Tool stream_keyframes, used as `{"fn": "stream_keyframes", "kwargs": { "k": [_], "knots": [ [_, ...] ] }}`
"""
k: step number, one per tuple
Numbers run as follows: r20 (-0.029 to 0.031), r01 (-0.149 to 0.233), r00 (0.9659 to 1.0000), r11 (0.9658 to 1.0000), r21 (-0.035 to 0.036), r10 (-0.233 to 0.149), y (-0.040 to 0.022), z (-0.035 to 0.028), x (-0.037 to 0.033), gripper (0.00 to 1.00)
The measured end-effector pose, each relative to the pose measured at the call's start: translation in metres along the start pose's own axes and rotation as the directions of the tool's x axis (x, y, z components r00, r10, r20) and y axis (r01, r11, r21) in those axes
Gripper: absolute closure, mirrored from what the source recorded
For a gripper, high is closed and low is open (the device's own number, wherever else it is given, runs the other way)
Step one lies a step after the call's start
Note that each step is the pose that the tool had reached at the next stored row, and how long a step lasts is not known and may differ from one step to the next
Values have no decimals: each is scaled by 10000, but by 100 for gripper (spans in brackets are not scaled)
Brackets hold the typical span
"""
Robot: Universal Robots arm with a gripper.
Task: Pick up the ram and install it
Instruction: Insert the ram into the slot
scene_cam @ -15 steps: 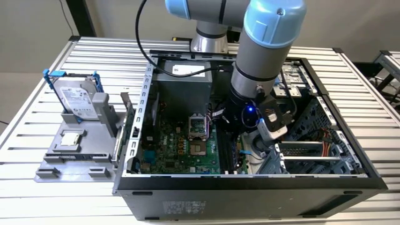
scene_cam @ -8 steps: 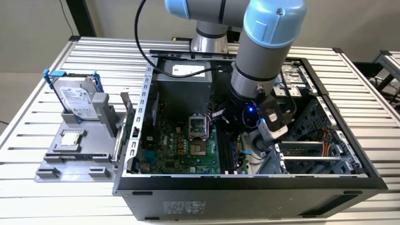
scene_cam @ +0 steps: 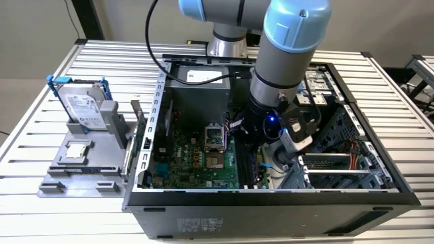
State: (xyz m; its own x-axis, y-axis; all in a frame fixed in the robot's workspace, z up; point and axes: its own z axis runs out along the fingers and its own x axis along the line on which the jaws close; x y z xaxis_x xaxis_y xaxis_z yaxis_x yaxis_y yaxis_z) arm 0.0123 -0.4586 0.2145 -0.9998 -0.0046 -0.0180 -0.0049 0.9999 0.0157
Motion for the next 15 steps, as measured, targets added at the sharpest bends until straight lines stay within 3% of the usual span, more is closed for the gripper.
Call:
{"fn": "stream_keyframes", "kwargs": {
  "k": [10, 15],
  "knots": [
    [-3, 6, 10000, 10000, 4, -6, 6, 75, 1, 100],
    [-15, 4, 10000, 10000, 4, -4, 6, 79, 2, 100]
  ]
}}
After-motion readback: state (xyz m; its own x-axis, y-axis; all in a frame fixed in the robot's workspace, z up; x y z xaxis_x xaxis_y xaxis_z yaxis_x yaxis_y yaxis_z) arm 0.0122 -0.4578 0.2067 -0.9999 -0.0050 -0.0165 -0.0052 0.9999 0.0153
